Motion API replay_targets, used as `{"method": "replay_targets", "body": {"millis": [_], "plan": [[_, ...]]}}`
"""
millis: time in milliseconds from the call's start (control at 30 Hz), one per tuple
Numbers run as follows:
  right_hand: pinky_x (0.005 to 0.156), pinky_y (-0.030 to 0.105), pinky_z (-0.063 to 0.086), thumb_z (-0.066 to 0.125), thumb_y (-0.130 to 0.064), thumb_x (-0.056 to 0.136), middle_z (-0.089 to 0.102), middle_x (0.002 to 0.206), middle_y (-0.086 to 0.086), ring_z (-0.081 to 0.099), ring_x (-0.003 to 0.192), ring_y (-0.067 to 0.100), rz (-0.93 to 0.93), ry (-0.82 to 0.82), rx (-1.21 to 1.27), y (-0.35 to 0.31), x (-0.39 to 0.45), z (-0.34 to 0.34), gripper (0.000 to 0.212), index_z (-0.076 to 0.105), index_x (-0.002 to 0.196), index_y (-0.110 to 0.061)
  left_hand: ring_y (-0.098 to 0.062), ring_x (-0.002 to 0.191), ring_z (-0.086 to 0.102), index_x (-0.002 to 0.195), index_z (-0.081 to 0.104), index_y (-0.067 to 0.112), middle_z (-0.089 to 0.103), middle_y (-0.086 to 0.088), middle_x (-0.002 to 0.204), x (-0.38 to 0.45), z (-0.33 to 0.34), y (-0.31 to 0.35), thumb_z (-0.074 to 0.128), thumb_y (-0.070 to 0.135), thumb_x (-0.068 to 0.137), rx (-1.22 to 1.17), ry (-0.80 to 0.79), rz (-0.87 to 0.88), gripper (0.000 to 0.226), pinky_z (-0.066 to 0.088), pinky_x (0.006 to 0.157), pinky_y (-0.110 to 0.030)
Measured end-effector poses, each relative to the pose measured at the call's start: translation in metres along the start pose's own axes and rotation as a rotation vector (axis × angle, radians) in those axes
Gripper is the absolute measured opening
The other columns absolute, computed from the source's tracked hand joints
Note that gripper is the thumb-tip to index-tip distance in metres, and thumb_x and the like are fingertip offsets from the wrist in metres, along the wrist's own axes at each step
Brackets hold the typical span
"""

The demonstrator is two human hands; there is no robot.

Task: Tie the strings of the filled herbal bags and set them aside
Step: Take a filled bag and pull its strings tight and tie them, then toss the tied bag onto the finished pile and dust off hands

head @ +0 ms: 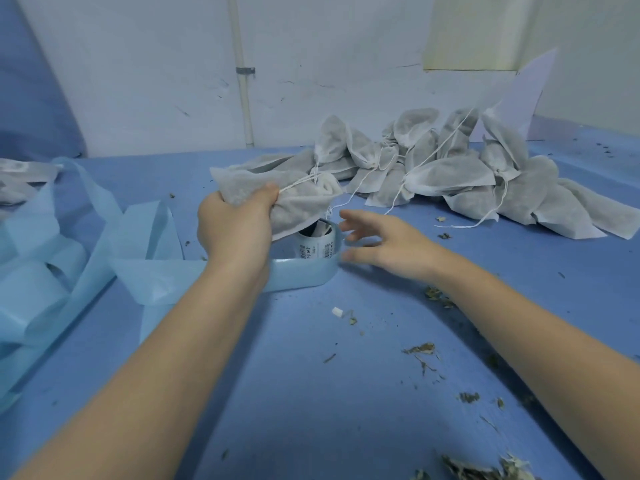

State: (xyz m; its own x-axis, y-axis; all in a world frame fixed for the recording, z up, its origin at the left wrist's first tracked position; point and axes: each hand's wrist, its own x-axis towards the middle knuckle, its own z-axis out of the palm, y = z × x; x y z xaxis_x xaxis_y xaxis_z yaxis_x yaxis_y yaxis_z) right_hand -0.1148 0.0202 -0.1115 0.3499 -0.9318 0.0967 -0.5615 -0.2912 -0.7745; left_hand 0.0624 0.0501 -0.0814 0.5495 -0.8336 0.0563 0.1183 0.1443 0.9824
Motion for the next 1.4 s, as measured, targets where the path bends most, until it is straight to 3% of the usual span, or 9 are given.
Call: {"method": "replay_targets", "body": {"millis": [233, 433, 567, 667, 800, 900, 1000, 1133, 1400], "plan": [[0.072, 0.006, 0.043, 0.083, -0.032, 0.071, 0.054, 0.100, -0.019, 0.053, 0.070, 0.000, -0.047, 0.049, 0.041, -0.006, 0.021, 0.011, 0.070, 0.051, 0.133, -0.029, -0.024, 0.097, 0.066, 0.107, 0.063, 0.009, 0.068, -0.005, 0.105, 0.005, -0.002, 0.003, 0.072, 0.020, 0.078, -0.047, 0.027, -0.007, 0.033, 0.053, 0.090, -0.043], [0.065, 0.005, 0.040, 0.075, -0.029, 0.073, 0.061, 0.109, -0.016, 0.054, 0.079, -0.008, -0.085, 0.053, -0.066, -0.013, 0.029, 0.027, 0.052, 0.055, 0.121, -0.030, -0.024, 0.097, 0.065, 0.108, 0.063, 0.009, 0.068, -0.005, 0.105, 0.007, 0.000, 0.003, 0.072, 0.023, 0.077, 0.012, 0.010, 0.052, 0.035, 0.052, 0.090, -0.042], [0.074, 0.029, 0.048, 0.071, -0.040, 0.062, 0.061, 0.101, -0.007, 0.057, 0.087, 0.009, -0.098, 0.195, -0.162, -0.014, 0.023, 0.032, 0.049, 0.055, 0.105, -0.024, -0.024, 0.100, 0.062, 0.106, 0.062, 0.009, 0.066, -0.001, 0.102, 0.000, 0.006, -0.007, 0.069, 0.028, 0.081, 0.188, 0.018, 0.161, 0.032, 0.049, 0.091, -0.035], [0.081, 0.033, 0.051, 0.078, -0.037, 0.069, 0.063, 0.102, -0.006, 0.061, 0.093, 0.011, -0.157, 0.245, -0.060, -0.015, 0.014, 0.034, 0.045, 0.059, 0.108, -0.021, -0.024, 0.099, 0.057, 0.104, 0.055, 0.010, 0.057, 0.003, 0.095, -0.006, 0.011, -0.014, 0.066, 0.031, 0.083, 0.280, 0.030, 0.203, 0.031, 0.044, 0.084, -0.031], [0.069, 0.016, 0.043, 0.083, -0.045, 0.067, 0.062, 0.098, -0.011, 0.057, 0.082, 0.005, -0.059, 0.204, -0.004, -0.009, 0.003, 0.030, 0.059, 0.056, 0.114, -0.020, -0.020, 0.085, 0.050, 0.096, 0.049, 0.014, 0.048, 0.012, 0.077, -0.008, 0.010, -0.024, 0.065, 0.030, 0.084, 0.275, 0.040, 0.182, 0.025, 0.031, 0.064, -0.020], [0.073, 0.016, 0.045, 0.082, -0.028, 0.073, 0.061, 0.099, -0.018, 0.063, 0.078, 0.004, -0.002, 0.166, 0.101, 0.000, -0.006, 0.023, 0.054, 0.058, 0.121, -0.022, -0.018, 0.085, 0.047, 0.095, 0.047, 0.015, 0.045, 0.014, 0.075, -0.006, 0.010, -0.026, 0.065, 0.031, 0.085, 0.264, 0.037, 0.169, 0.026, 0.032, 0.067, -0.022], [0.087, 0.021, 0.049, 0.075, -0.012, 0.079, 0.071, 0.098, -0.013, 0.069, 0.081, 0.007, -0.065, 0.205, 0.111, 0.006, -0.011, 0.020, 0.034, 0.064, 0.104, -0.032, -0.018, 0.085, 0.047, 0.095, 0.046, 0.015, 0.045, 0.014, 0.076, -0.006, 0.012, -0.028, 0.064, 0.031, 0.085, 0.242, 0.031, 0.158, 0.026, 0.030, 0.064, -0.020], [0.070, 0.001, 0.041, 0.079, -0.015, 0.076, 0.064, 0.060, -0.029, 0.062, 0.064, -0.011, -0.089, 0.307, 0.101, 0.009, -0.009, 0.022, 0.027, 0.070, 0.090, -0.036, -0.016, 0.083, 0.046, 0.096, 0.046, 0.015, 0.045, 0.014, 0.077, -0.007, 0.013, -0.029, 0.063, 0.031, 0.086, 0.240, 0.032, 0.160, 0.026, 0.029, 0.061, -0.020], [0.067, 0.004, 0.047, 0.085, -0.010, 0.067, 0.062, 0.056, -0.030, 0.061, 0.064, -0.014, -0.092, 0.410, 0.181, 0.009, -0.006, 0.024, 0.033, 0.066, 0.068, -0.037, -0.013, 0.077, 0.044, 0.097, 0.045, 0.016, 0.044, 0.015, 0.076, -0.007, 0.013, -0.031, 0.063, 0.032, 0.086, 0.237, 0.053, 0.181, 0.026, 0.028, 0.058, -0.017]]}}
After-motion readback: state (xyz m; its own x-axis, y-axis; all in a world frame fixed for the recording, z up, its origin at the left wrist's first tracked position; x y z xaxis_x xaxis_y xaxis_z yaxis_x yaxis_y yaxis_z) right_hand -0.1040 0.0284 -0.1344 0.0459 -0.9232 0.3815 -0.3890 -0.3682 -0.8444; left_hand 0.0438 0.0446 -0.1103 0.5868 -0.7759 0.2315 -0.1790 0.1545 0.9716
